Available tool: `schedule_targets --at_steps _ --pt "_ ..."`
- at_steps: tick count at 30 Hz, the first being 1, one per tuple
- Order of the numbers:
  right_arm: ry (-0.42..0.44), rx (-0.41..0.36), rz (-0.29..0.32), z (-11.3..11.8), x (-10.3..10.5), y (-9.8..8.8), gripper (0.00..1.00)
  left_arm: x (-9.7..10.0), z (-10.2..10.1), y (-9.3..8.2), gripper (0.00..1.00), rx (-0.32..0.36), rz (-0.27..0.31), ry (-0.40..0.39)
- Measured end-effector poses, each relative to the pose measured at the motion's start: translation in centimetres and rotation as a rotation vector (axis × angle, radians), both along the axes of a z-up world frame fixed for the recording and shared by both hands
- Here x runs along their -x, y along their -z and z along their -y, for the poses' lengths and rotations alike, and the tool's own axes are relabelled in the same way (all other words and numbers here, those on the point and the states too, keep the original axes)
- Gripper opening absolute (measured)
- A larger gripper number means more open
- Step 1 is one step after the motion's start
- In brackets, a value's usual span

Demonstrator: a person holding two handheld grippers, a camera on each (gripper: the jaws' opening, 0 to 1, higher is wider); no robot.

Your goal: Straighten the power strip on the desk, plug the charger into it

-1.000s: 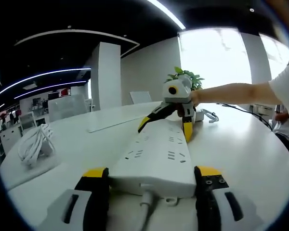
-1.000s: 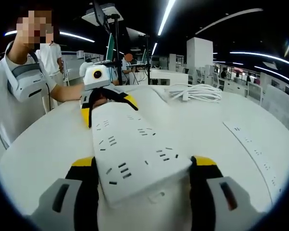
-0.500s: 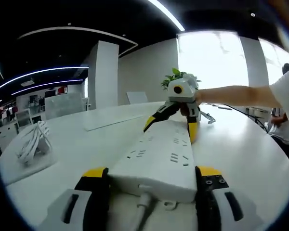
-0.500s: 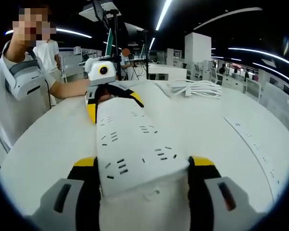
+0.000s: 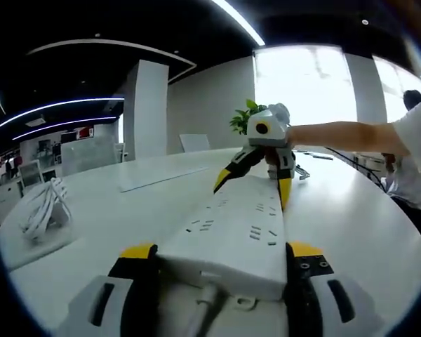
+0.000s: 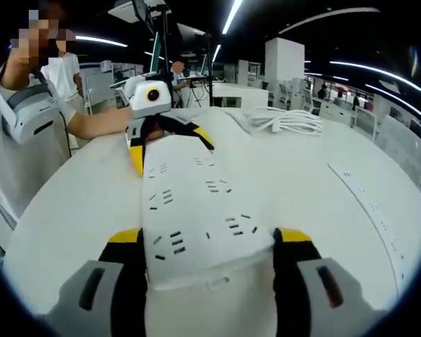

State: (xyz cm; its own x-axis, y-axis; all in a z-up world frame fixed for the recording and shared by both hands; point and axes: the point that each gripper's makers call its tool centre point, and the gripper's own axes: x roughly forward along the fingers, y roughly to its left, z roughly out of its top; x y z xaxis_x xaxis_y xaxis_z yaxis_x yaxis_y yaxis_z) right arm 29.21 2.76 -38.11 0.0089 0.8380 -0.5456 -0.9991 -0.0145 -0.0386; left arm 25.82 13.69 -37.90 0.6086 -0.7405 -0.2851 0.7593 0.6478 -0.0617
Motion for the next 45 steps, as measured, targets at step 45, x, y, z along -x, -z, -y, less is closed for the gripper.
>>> schedule_targets --at_steps 45 --pt "0.220 0.001 -0.002 2.2 2.6 -0.9 0.72 0.5 2.0 -0.1 0.77 -0.024 -0.016 0.221"
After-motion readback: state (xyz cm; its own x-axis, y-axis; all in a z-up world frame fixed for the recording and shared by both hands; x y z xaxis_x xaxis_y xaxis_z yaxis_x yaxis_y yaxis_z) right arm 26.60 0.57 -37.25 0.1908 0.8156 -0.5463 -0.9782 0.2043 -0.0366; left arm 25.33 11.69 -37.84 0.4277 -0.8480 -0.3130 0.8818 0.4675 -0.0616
